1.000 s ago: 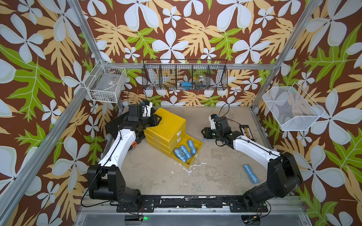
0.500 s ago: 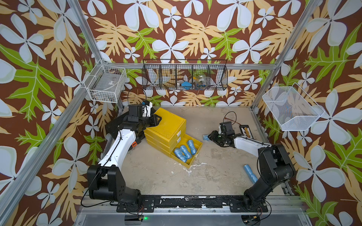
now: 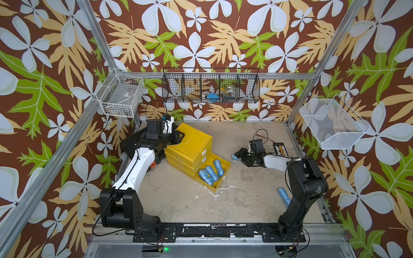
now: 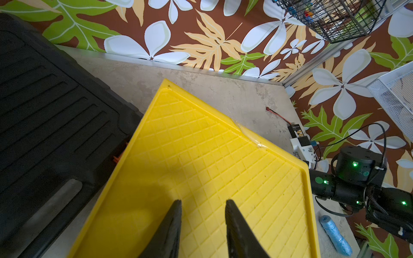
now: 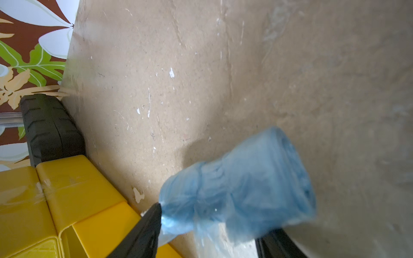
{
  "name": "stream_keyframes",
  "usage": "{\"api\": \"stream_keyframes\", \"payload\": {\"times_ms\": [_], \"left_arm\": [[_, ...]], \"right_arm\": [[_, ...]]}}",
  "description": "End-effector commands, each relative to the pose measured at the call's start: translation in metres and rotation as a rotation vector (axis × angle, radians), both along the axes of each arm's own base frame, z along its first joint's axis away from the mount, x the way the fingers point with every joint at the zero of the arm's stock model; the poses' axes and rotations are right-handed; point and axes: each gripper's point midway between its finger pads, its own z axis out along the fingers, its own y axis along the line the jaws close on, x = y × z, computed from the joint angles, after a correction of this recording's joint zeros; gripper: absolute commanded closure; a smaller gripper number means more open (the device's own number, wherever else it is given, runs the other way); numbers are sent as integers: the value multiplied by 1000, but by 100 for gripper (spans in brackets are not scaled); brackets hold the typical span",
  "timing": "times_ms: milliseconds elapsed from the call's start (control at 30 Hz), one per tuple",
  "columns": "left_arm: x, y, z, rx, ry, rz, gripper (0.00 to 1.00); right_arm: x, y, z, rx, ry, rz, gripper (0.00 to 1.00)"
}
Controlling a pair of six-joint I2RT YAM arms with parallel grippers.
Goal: Sort the rolls of trash bags by color and place them into the drawer
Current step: Pick up the roll of trash bags from the center of the board.
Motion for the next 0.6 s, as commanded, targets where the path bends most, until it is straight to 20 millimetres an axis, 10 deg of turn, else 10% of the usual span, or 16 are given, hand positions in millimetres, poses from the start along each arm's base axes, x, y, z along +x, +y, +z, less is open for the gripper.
{"api": "stream_keyframes", "payload": {"times_ms": [0, 567], "left_arm": [[-8, 3, -20, 19, 79, 6, 63], [-9, 2, -18, 9, 79, 4, 63]], "right_arm": [[12, -4, 3, -7, -22, -39, 36], [25, -5, 2, -105, -90, 53, 84]]}}
